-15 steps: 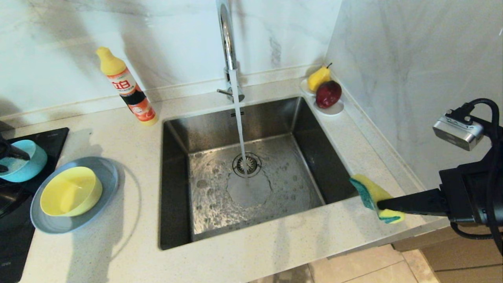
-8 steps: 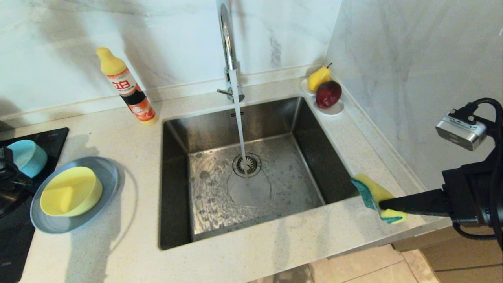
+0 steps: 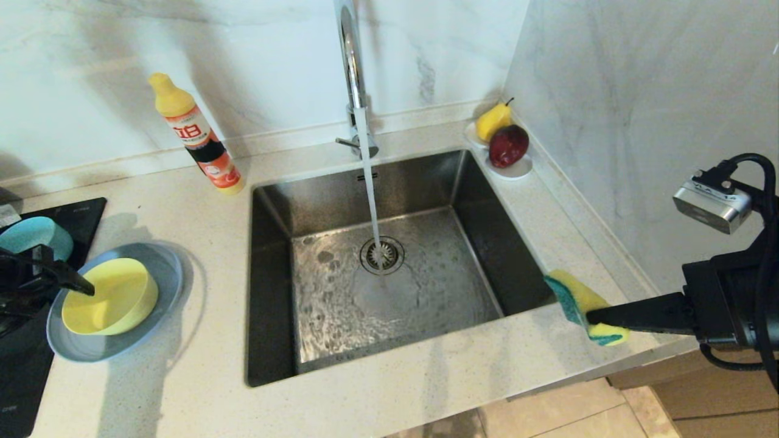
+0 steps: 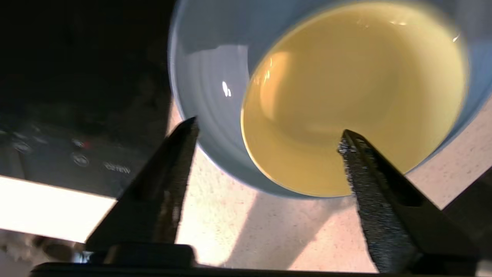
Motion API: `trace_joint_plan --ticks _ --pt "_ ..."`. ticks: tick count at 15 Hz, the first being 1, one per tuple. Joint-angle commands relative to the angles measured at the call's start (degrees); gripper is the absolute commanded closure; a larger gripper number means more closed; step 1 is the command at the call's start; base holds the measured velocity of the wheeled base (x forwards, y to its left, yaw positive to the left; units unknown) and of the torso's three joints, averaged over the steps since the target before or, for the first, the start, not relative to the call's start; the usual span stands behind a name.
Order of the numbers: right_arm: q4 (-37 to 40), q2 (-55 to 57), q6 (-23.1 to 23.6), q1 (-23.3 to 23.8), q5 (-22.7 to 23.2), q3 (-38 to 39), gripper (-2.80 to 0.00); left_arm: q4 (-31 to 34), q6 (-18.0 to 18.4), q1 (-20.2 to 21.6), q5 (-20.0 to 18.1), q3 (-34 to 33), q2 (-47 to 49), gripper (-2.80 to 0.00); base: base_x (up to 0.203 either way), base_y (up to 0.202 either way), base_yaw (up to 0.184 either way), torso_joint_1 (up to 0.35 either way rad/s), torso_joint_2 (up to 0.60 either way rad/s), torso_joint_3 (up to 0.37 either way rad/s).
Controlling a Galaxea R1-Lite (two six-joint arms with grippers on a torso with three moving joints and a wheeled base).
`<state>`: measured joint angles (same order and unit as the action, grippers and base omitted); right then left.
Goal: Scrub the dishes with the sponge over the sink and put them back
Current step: Wash the bowl
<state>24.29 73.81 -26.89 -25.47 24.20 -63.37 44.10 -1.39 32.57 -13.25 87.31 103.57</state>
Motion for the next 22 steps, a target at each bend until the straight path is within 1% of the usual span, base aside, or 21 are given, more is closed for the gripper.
trace_joint_plan --ticks 1,2,4,9,11,14,16,19,20,21,22 --pt "0.14 0.21 -0.18 -0.02 0.15 0.0 0.0 0.93 -2.04 -3.13 -0.1 -0.45 1.51 -2.8 0.0 0.0 0.0 0.0 0.0 0.0" --pt "0.14 0.11 -0.18 0.22 0.15 -0.09 0.0 0.92 -2.76 -4.15 -0.03 -0.42 2.08 -2.8 0.0 0.0 0.0 0.0 0.0 0.0" --pt "0.14 0.02 -0.18 0.59 0.19 -0.05 0.0 0.78 -2.91 -4.62 0.01 -0.33 2.37 -2.8 0.0 0.0 0.0 0.0 0.0 0.0" --pt "0.06 0.37 -0.09 0.77 0.24 0.44 0.0 0.41 -3.53 -4.44 0.54 0.94 4.42 -2.8 0.0 0.0 0.0 0.0 0.0 0.0" --pt "0.06 0.37 -0.09 0.77 0.24 0.79 0.0 -0.21 -3.67 -4.44 1.3 1.67 4.89 -2.8 0.0 0.0 0.0 0.0 0.0 0.0" --pt "0.06 0.46 -0.04 0.77 0.24 0.65 0.0 -2.72 -5.93 -4.44 1.56 1.81 6.6 -2.8 0.0 0.0 0.0 0.0 0.0 0.0" --pt "0.06 0.55 0.96 0.77 0.24 0.52 0.0 -2.79 -6.34 -4.44 1.52 1.72 7.24 -2.8 0.0 0.0 0.0 0.0 0.0 0.0" --pt "0.06 0.55 1.05 0.86 0.24 0.44 0.0 -2.96 -6.69 -4.53 1.56 2.33 7.81 -2.8 0.0 0.0 0.0 0.0 0.0 0.0" --pt "0.06 0.64 1.05 1.29 0.24 0.35 0.0 -3.05 -6.69 -4.53 1.64 2.33 7.97 -1.51 0.0 0.0 0.0 0.0 0.0 0.0" --pt "0.13 0.64 1.05 1.3 0.32 0.35 0.0 -2.97 -6.7 -4.53 1.65 2.33 7.97 0.0 0.0 0.0 0.0 0.0 0.0 0.0" --pt "0.14 0.56 1.05 1.37 0.31 0.27 0.0 -3.05 -6.79 -4.53 1.65 2.33 7.97 0.0 0.0 0.0 0.0 0.0 0.0 0.0"
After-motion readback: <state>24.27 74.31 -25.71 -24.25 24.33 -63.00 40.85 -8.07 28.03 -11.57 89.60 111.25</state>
